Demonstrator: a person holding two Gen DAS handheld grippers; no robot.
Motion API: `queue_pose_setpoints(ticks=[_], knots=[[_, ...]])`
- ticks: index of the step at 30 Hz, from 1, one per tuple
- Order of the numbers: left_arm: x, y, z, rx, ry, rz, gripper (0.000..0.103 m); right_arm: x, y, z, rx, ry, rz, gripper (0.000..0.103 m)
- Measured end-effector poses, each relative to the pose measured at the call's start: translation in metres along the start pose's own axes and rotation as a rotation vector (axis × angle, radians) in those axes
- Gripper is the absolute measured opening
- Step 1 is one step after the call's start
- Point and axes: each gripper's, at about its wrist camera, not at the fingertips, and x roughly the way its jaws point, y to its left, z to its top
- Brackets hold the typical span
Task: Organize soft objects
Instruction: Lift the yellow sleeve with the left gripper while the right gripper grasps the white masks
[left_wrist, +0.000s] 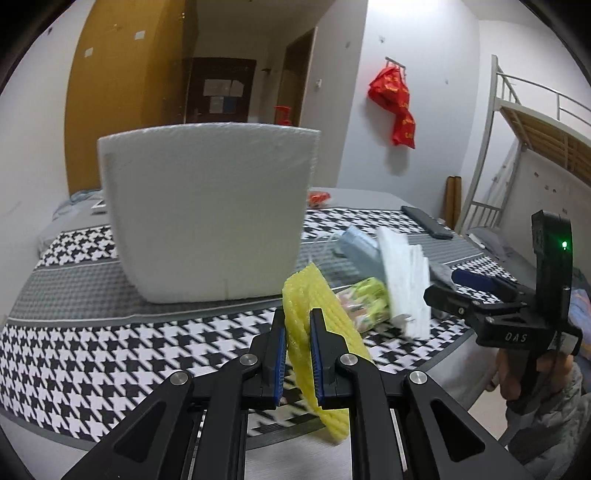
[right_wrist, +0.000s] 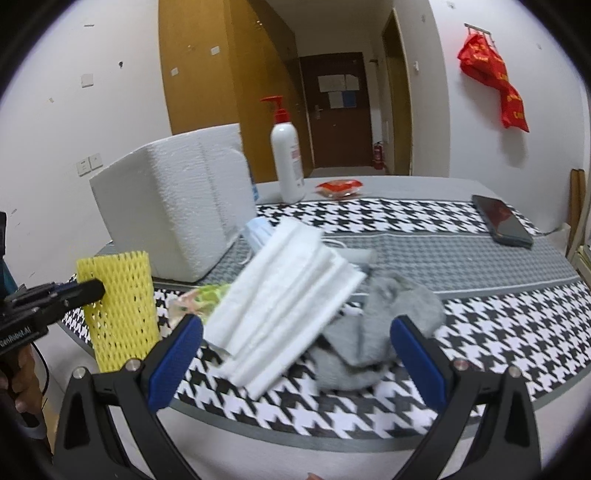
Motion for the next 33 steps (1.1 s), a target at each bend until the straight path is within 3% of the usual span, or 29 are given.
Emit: queue_pose_setpoints(ticks=[8,14,19,21,25,33], knots=[[0.001,0.011,-0.007,-0.007,-0.001,0.004,0.013,0.024,0.011,0.005,-0.008,0.062,0.003,0.085],[0.001,0.012,-0.004,-0.004,0.003,-0.014,0.013,0.035,0.008,0.008,0.008,0.098,-0.009,0.067],[0.001,0.012,-0.004,-0.006,0.004,-0.011,0.013,0.034,0.006,0.008,0.024,0.103,-0.007,0.029],[0.0,0.013,-0.003,-0.011,0.002,-0.015,0.013,0.03,0.004,0.009,0.036,0.094,-0.01,0.02],[-0.001,0.013,-0.003,-0.02,-0.002,-0.017,0.013,0.019,0.001,0.011,0.047,0.064,-0.014,0.012],[-0.015,0.005,-0.003,-0.014,-0.021,-0.025,0.011,-0.001,0.0,0.009,0.046,0.038,-0.004,0.006]])
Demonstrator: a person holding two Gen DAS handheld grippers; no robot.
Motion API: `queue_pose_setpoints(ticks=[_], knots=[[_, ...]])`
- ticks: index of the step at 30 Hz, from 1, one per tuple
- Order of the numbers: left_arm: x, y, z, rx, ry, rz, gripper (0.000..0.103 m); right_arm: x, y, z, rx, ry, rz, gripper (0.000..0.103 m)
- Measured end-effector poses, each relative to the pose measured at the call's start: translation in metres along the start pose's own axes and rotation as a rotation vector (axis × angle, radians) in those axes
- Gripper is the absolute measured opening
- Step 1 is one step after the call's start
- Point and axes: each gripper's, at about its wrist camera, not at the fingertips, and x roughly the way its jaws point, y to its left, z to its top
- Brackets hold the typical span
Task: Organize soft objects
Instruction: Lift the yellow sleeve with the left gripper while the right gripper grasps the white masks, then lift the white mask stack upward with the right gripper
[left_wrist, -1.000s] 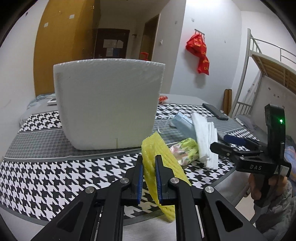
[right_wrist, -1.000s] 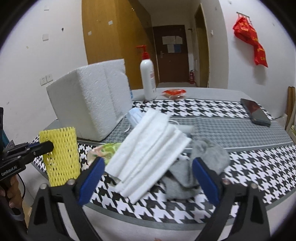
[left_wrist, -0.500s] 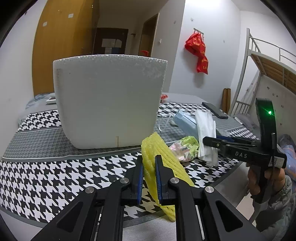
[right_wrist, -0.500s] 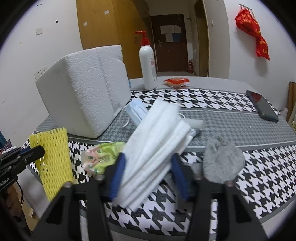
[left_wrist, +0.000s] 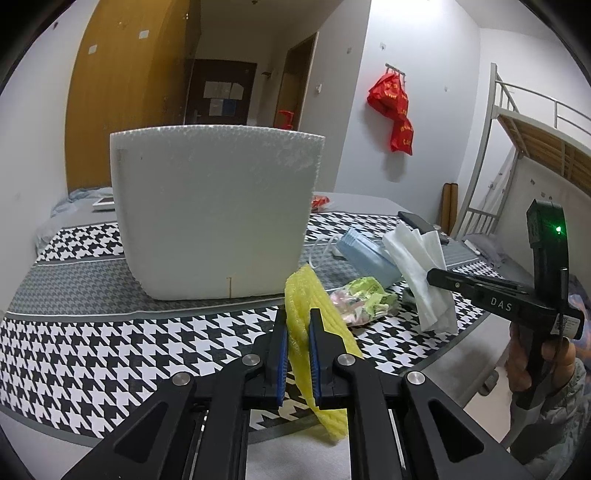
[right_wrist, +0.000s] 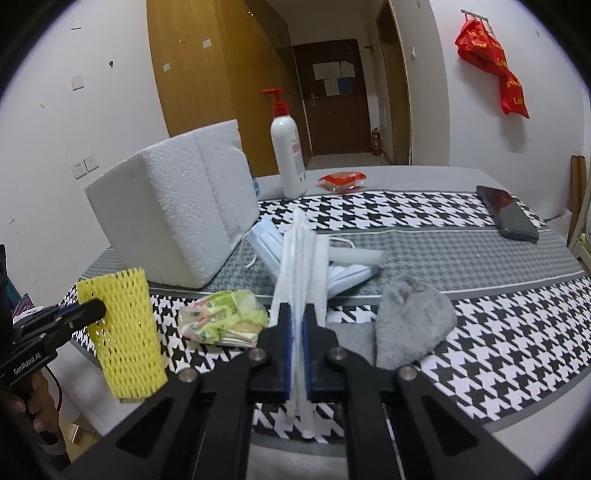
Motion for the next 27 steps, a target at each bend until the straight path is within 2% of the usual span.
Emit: queue_pose_setpoints(ticks=[9,18,20,21,22,24,25,27], knots=[[-0.016,-0.001,-0.006,-0.008,-0.005,0.012,0.011,-0.022,0.009,-0.009,-0.02,-0.003,0.027,0.006],[-0.01,0.003,-0.02,-0.047,0.052,0.007,0.011,-0.007,0.022,-0.032,-0.061,0.09,0.048,0.007],[-0.007,0.005,-0.022,-0.061,0.069,-0.001,0.012,-0.003,0.023,-0.033,-0.071,0.1,0.037,0.012],[-0.005,0.007,-0.023,-0.071,0.081,-0.005,0.014,-0.001,0.024,-0.034,-0.078,0.105,0.034,0.019],[-0.003,0.007,-0.023,-0.073,0.091,-0.006,0.02,0.001,0.025,-0.035,-0.082,0.112,0.034,0.032],[0.0,0.007,-0.023,-0.084,0.103,-0.009,0.034,0.002,0.027,-0.037,-0.089,0.113,0.036,0.048],[0.001,0.006,-0.024,-0.087,0.105,-0.011,0.041,0.003,0.028,-0.037,-0.091,0.111,0.039,0.05],[0.002,0.002,-0.024,-0.083,0.109,-0.019,0.042,0.006,0.03,-0.036,-0.098,0.111,0.039,0.05]])
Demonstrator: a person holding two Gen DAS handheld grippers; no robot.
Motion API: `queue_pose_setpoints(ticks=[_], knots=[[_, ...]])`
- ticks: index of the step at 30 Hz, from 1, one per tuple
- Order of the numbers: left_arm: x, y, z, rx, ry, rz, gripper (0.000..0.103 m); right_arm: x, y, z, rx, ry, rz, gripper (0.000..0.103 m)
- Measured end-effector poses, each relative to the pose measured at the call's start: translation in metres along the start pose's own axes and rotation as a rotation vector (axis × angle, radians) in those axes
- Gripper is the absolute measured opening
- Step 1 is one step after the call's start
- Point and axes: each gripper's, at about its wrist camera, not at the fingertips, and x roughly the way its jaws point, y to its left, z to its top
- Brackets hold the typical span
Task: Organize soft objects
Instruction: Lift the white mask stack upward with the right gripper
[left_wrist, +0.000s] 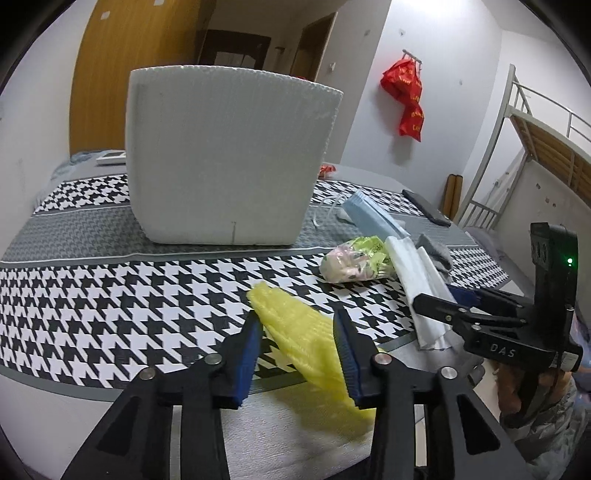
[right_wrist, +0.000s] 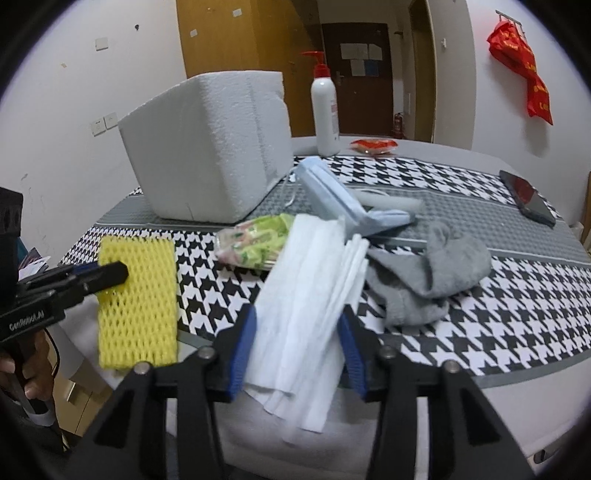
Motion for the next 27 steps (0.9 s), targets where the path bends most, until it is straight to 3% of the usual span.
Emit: queue_pose_setpoints(ticks=[14,15,17,19,22,27], knots=[[0.022,-0.021,-0.005,0.06,0.093,0.007,0.043,0.012,0.001,0.002,-0.019,0.03,-0.033,0.05],[0.022,-0.022,-0.005,0.057,0.093,0.002,0.041,0.013,0.001,0.002,-0.021,0.032,-0.037,0.047],[0.025,-0.024,-0.006,0.063,0.102,-0.003,0.016,0.013,0.003,0.001,-0.032,0.03,-0.048,0.036],[0.026,-0.025,-0.005,0.061,0.105,-0.007,0.014,0.012,0.003,0.0,-0.036,0.03,-0.045,0.021],[0.02,-0.027,-0.004,0.071,0.076,-0.022,0.011,0.012,0.001,0.0,-0.023,0.033,-0.04,0.013],[0.005,-0.026,0.002,0.08,0.02,-0.027,0.011,0.005,-0.001,0.002,0.004,0.013,-0.033,0.011]])
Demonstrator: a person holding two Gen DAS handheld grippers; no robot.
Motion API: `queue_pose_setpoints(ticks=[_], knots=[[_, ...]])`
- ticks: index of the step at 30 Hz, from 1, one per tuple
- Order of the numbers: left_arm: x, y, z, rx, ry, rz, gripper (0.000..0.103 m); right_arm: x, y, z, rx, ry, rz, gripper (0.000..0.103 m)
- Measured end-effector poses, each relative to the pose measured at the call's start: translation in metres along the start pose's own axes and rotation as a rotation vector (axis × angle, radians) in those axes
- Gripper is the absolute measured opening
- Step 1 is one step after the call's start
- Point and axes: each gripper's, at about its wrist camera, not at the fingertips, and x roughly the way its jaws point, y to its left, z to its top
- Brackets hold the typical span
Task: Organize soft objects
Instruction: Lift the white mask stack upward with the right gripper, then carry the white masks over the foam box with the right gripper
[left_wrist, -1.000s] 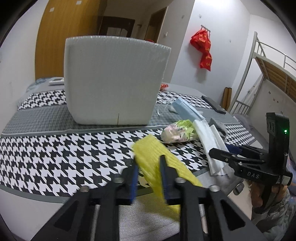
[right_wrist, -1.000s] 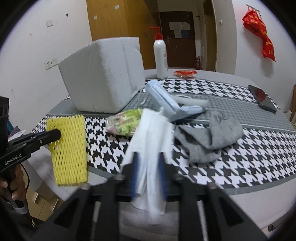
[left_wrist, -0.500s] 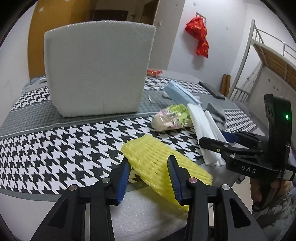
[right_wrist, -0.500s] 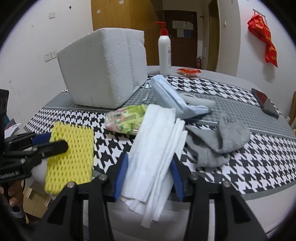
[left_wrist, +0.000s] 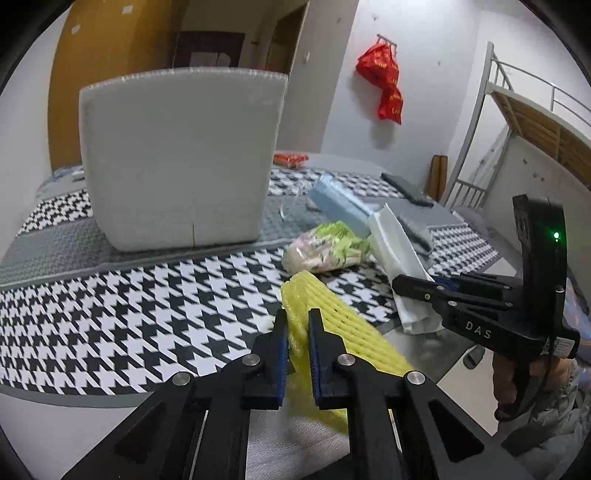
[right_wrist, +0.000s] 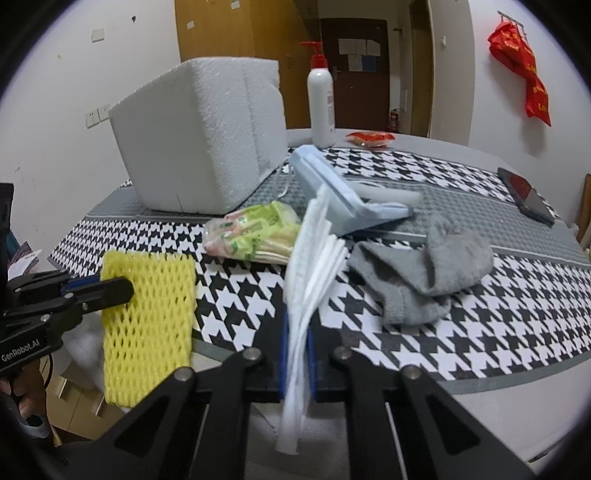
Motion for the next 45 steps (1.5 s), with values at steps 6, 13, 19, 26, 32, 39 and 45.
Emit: queue_pose_setpoints(ticks=[6,13,19,26,32,39,45], knots=[[-0.026,0.001,0.015,0.021,-0.086,0.02,0.011,-0.022,0.003,0.008,0.008,-0.055,0.004,0.011],[-0.052,0.003,0.033,0.039,-0.158,0.088,0.011,-0.048,0.003,0.022,0.015,-0.132,-0.001,0.011],[-0.064,0.006,0.044,0.046,-0.201,0.119,0.011,-0.061,0.003,0.035,0.01,-0.171,0.005,0.011],[-0.075,0.011,0.052,0.05,-0.238,0.169,0.011,-0.068,0.002,0.046,0.01,-0.2,0.024,0.011],[-0.087,0.018,0.055,0.044,-0.262,0.185,0.011,-0.075,0.002,0.056,0.012,-0.224,0.025,0.011],[-0.094,0.026,0.059,0.04,-0.266,0.199,0.011,-0.075,0.015,0.066,-0.002,-0.242,0.034,0.011],[-0.103,0.043,0.065,0.021,-0.279,0.224,0.011,-0.074,0.028,0.081,-0.019,-0.263,0.046,0.012]])
